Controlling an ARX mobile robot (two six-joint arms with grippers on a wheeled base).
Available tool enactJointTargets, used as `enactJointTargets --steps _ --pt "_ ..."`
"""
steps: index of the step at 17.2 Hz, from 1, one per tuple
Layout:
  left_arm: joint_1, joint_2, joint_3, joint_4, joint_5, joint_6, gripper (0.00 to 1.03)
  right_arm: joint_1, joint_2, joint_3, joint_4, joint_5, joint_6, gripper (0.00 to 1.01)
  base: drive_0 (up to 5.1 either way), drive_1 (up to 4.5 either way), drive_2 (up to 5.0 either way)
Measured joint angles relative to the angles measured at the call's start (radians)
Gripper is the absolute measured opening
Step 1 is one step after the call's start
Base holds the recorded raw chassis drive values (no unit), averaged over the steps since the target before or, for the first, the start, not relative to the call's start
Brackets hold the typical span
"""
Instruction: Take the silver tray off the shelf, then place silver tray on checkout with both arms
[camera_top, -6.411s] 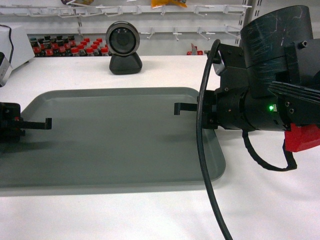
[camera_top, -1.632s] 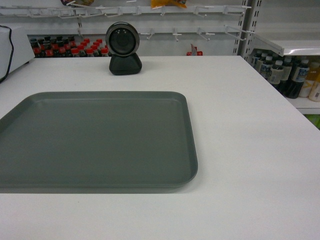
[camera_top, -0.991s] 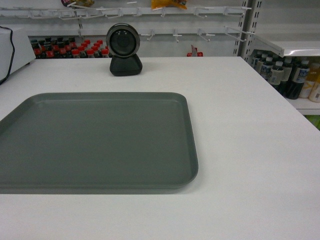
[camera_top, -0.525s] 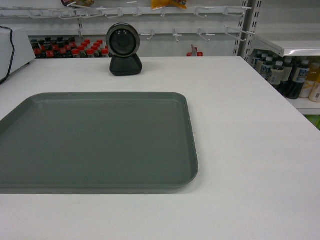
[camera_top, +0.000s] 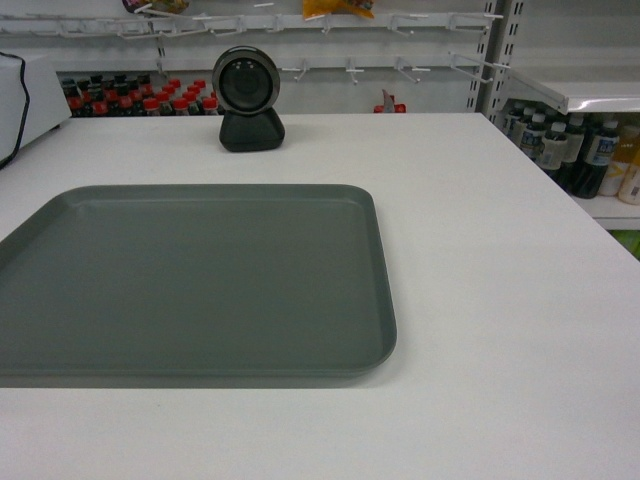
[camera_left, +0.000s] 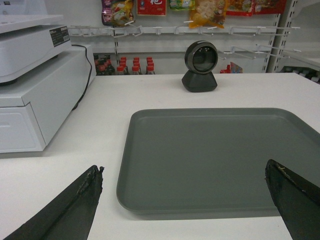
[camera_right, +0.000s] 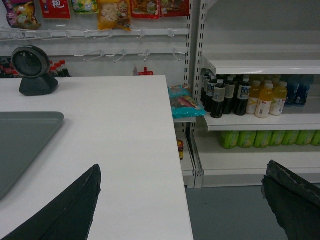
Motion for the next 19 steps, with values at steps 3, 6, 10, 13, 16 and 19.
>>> enactJointTargets --steps 3,6,10,13,16,19 --pt "0.000 0.000 0.000 0.000 0.000 0.000 0.98 0.000 0.000 0.000 0.000 0.000 0.000 0.98 0.0 0.00 0.0" --pt "0.000 0.000 0.000 0.000 0.000 0.000 0.98 0.000 0.000 0.000 0.000 0.000 0.000 0.98 0.0 0.00 0.0" --pt "0.000 0.000 0.000 0.002 0.000 0.000 0.98 0.000 0.000 0.000 0.001 0.000 0.000 0.98 0.0 0.00 0.0" --pt "0.000 0.000 0.000 0.003 0.000 0.000 0.98 0.000 0.000 0.000 0.003 0.000 0.000 0.98 0.0 0.00 0.0" --pt "0.000 0.000 0.000 0.000 0.000 0.000 0.98 0.000 0.000 0.000 0.002 0.000 0.000 0.98 0.0 0.00 0.0" --pt "0.000 0.000 0.000 -0.002 0.000 0.000 0.98 0.000 0.000 0.000 -0.001 0.000 0.000 0.98 0.0 0.00 0.0"
